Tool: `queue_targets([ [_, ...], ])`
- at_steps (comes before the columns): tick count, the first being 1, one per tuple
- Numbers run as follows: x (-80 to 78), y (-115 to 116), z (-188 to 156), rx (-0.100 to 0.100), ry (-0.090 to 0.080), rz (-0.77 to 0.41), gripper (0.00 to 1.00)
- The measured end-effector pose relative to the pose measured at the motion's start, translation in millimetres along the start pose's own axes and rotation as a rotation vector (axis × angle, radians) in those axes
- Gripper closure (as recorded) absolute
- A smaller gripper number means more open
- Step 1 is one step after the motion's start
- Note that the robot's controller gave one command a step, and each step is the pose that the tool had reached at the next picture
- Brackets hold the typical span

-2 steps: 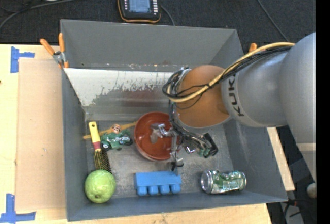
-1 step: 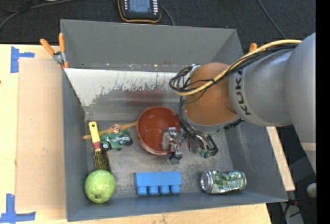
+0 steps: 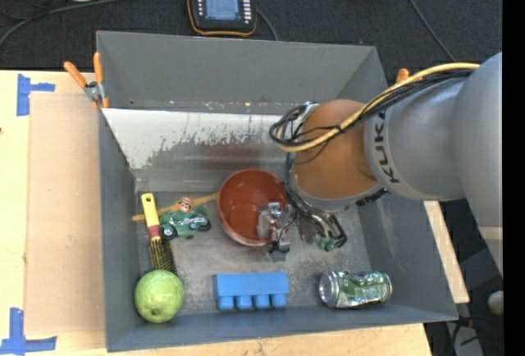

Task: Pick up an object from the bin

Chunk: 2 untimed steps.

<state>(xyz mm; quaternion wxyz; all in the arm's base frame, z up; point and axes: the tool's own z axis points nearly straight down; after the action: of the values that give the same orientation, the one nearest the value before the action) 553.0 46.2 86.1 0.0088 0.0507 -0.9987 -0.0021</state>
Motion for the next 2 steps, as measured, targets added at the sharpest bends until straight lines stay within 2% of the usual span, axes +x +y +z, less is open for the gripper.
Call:
queue_targets([
  [1,2.0,-4.4,-89.4,0.000,0.009,0.019,1.00],
  [2,14.9,1.0,-99.6,-0.001,0.009,0.015,1.00],
])
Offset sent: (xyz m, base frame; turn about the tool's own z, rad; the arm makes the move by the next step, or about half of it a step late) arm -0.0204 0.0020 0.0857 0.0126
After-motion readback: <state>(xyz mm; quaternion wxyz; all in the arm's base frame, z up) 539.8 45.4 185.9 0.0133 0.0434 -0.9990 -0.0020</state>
